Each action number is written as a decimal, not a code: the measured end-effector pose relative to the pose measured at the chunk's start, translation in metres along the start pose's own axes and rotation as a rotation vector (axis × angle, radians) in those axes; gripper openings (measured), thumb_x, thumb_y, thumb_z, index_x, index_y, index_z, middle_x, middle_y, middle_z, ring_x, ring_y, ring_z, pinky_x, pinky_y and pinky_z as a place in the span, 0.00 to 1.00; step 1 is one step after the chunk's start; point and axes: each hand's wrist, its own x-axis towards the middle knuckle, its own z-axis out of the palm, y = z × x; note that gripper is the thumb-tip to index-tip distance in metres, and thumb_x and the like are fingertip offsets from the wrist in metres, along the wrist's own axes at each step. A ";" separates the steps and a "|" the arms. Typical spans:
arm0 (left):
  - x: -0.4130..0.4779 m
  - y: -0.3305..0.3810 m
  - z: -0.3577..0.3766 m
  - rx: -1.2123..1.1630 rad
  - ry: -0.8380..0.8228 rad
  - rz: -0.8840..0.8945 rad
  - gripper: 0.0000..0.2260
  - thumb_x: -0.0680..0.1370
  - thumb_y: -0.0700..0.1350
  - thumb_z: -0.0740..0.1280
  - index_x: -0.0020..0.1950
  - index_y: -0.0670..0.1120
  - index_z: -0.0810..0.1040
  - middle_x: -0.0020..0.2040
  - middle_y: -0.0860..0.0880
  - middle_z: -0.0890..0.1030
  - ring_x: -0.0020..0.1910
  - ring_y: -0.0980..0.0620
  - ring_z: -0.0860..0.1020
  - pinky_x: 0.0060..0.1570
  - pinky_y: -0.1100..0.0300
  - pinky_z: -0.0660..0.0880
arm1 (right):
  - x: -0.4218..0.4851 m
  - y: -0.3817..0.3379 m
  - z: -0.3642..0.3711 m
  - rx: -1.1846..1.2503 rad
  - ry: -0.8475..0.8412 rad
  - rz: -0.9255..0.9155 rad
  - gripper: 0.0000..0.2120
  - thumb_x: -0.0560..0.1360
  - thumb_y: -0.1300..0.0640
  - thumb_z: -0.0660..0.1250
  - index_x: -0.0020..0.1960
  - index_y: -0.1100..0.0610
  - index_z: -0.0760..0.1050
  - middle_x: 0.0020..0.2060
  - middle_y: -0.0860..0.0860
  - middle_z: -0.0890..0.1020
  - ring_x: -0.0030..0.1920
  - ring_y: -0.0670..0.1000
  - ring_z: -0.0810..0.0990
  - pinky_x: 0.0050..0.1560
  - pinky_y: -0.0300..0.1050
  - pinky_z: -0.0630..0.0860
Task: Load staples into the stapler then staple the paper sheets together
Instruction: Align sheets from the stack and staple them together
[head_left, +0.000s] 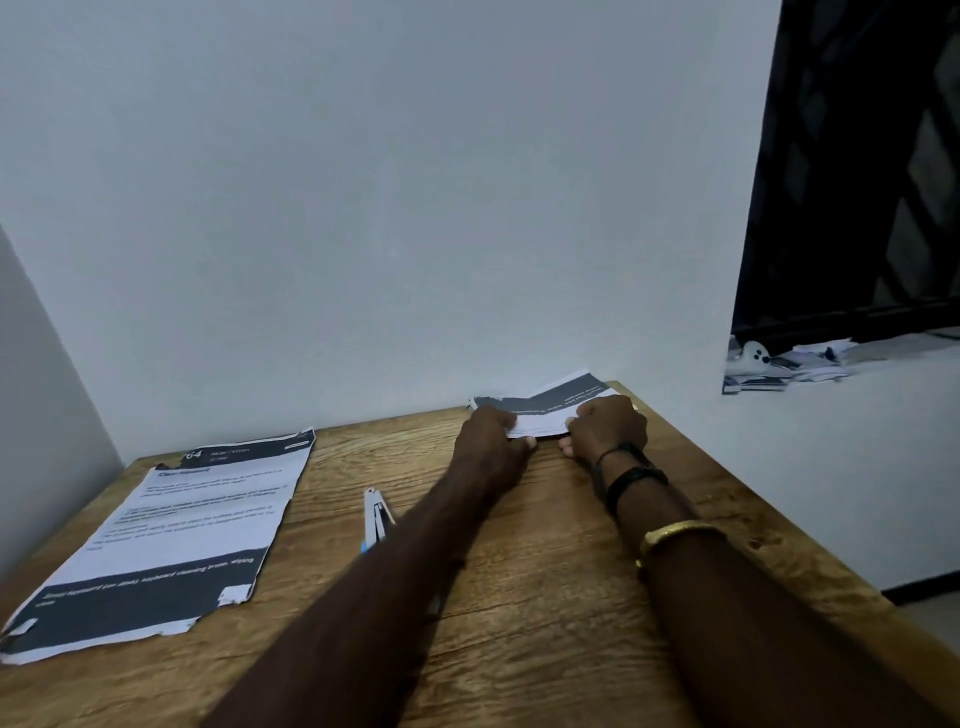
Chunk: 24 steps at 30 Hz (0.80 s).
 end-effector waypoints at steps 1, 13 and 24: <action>0.002 -0.001 0.001 0.028 -0.024 0.011 0.20 0.77 0.51 0.72 0.65 0.44 0.78 0.65 0.44 0.77 0.66 0.45 0.74 0.61 0.58 0.70 | -0.001 -0.002 -0.002 -0.054 -0.002 -0.002 0.08 0.73 0.60 0.71 0.51 0.59 0.84 0.52 0.54 0.86 0.56 0.57 0.84 0.55 0.44 0.80; 0.015 -0.004 0.013 0.168 -0.072 -0.008 0.19 0.78 0.57 0.66 0.63 0.47 0.80 0.67 0.45 0.79 0.70 0.42 0.72 0.69 0.48 0.69 | -0.013 -0.011 -0.002 -0.301 0.087 -0.068 0.14 0.75 0.58 0.68 0.59 0.60 0.79 0.61 0.58 0.82 0.63 0.61 0.79 0.56 0.47 0.77; -0.010 0.002 -0.049 -0.323 0.446 0.214 0.05 0.78 0.45 0.70 0.47 0.47 0.85 0.43 0.56 0.85 0.45 0.63 0.81 0.48 0.68 0.74 | -0.069 -0.060 0.026 -0.019 0.050 -0.454 0.11 0.76 0.54 0.69 0.56 0.55 0.85 0.53 0.52 0.87 0.56 0.53 0.83 0.51 0.40 0.73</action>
